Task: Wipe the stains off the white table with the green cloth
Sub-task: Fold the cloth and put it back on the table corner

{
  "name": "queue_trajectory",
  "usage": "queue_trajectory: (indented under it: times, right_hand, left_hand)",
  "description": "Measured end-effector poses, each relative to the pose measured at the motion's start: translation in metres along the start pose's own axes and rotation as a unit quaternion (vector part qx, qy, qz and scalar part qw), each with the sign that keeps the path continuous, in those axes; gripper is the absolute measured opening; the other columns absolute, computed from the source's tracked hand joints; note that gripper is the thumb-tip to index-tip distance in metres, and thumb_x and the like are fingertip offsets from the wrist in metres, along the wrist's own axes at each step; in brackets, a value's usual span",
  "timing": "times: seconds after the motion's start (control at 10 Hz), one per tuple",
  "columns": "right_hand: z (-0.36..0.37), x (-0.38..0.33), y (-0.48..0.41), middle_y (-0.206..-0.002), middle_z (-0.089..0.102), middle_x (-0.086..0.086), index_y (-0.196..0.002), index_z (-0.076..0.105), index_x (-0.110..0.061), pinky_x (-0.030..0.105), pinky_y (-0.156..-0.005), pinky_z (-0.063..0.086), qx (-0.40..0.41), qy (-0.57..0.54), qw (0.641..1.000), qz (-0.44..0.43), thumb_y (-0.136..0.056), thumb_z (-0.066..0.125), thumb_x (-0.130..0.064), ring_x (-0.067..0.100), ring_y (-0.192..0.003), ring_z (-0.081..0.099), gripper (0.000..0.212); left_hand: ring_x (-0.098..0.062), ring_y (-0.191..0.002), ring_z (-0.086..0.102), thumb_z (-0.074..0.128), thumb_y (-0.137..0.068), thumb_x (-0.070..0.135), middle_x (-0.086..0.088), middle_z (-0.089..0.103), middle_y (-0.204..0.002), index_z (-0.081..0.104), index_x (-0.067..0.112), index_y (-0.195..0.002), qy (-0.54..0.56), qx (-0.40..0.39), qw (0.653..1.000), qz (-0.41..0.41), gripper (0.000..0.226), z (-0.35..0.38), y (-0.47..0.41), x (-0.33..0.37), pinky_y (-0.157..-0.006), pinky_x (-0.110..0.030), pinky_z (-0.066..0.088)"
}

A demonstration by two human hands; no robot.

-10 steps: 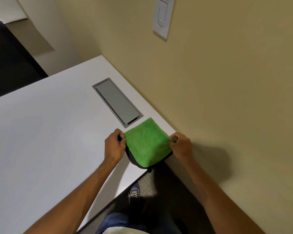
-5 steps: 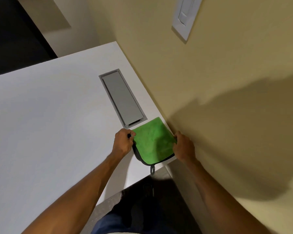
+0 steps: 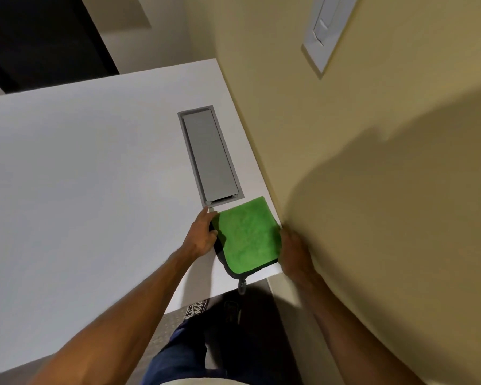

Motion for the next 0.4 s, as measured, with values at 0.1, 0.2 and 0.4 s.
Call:
queue_trajectory:
  times: [0.1, 0.2, 0.4]
  right_hand:
    - [-0.008, -0.011, -0.003, -0.128, 0.058, 0.015, -0.132, 0.055, -0.007, 0.044, -0.097, 0.049, 0.007, 0.034, 0.999, -0.021, -0.091, 0.047, 0.001, 0.036, -0.114, 0.058, 0.043]
    - [-0.022, -0.039, -0.007, -0.106, 0.064, 0.021, -0.115, 0.066, 0.002, 0.047, -0.075, 0.059, 0.028, 0.053, 0.994, -0.096, -0.08, 0.062, 0.006, 0.041, -0.089, 0.066, 0.036]
    - [-0.051, -0.127, -0.024, -0.144, 0.05, 0.013, -0.145, 0.049, -0.009, 0.042, -0.109, 0.043, 0.014, 0.022, 0.977, -0.211, -0.101, 0.054, -0.015, 0.03, -0.127, 0.053, 0.045]
  left_hand:
    - [-0.03, -0.154, 0.009, 0.058, -0.098, 0.012, -0.016, 0.012, -0.165, 0.03, 0.006, -0.154, -0.01, 0.027, 1.0, -0.011, 0.063, -0.008, 0.008, -0.008, -0.123, -0.037, 0.011]
    - [-0.028, -0.154, 0.007, 0.058, -0.1, 0.025, -0.014, 0.01, -0.166, 0.028, 0.008, -0.155, -0.019, 0.066, 0.998, -0.015, 0.066, -0.027, 0.022, -0.011, -0.123, -0.036, 0.011]
    - [-0.025, -0.154, 0.009, 0.053, -0.101, 0.037, -0.009, 0.009, -0.167, 0.028, 0.011, -0.156, -0.069, 0.18, 0.981, 0.0, 0.066, -0.099, 0.057, -0.015, -0.122, -0.034, 0.015]
Point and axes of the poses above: each hand's wrist, its own y-axis away from the middle knuckle, its own z-axis out of the palm, x = y × z, the point moved 7 cm from there along -y, towards the middle knuckle
